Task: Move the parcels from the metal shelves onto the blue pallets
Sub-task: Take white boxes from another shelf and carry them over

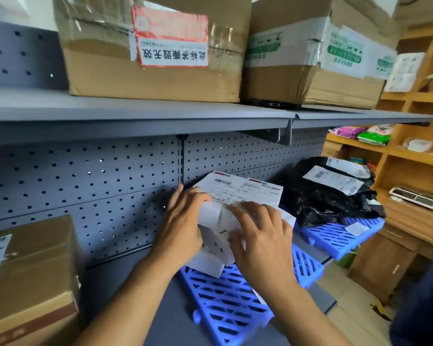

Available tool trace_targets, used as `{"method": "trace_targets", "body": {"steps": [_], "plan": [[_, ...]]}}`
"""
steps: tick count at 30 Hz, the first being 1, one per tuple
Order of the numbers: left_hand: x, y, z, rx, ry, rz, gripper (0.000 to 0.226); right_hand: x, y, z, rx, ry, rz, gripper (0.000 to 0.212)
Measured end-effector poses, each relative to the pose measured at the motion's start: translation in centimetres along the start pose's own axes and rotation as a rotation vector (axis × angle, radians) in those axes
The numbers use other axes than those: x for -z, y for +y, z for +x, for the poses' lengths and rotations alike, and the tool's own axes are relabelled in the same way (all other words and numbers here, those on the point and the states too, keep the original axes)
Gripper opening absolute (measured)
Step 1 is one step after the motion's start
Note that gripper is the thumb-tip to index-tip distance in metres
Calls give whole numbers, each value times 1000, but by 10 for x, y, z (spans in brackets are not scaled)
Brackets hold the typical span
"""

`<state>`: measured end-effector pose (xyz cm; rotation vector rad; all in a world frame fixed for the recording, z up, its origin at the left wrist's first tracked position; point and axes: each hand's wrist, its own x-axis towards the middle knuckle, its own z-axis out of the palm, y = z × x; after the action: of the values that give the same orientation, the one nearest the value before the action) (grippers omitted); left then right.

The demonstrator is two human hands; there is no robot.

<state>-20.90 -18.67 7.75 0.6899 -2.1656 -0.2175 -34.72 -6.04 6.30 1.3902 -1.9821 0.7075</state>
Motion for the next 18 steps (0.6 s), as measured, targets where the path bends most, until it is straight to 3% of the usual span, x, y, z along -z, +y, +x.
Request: {"method": "trace_targets", "body": {"steps": [9,18], "plan": [[16,26,13,-12,-92,31,91,16,29,-11,-64,-1,136,48],[-16,103,29,-180,-75,-73,48,32,92,-25,-122,-38,238,68]]}}
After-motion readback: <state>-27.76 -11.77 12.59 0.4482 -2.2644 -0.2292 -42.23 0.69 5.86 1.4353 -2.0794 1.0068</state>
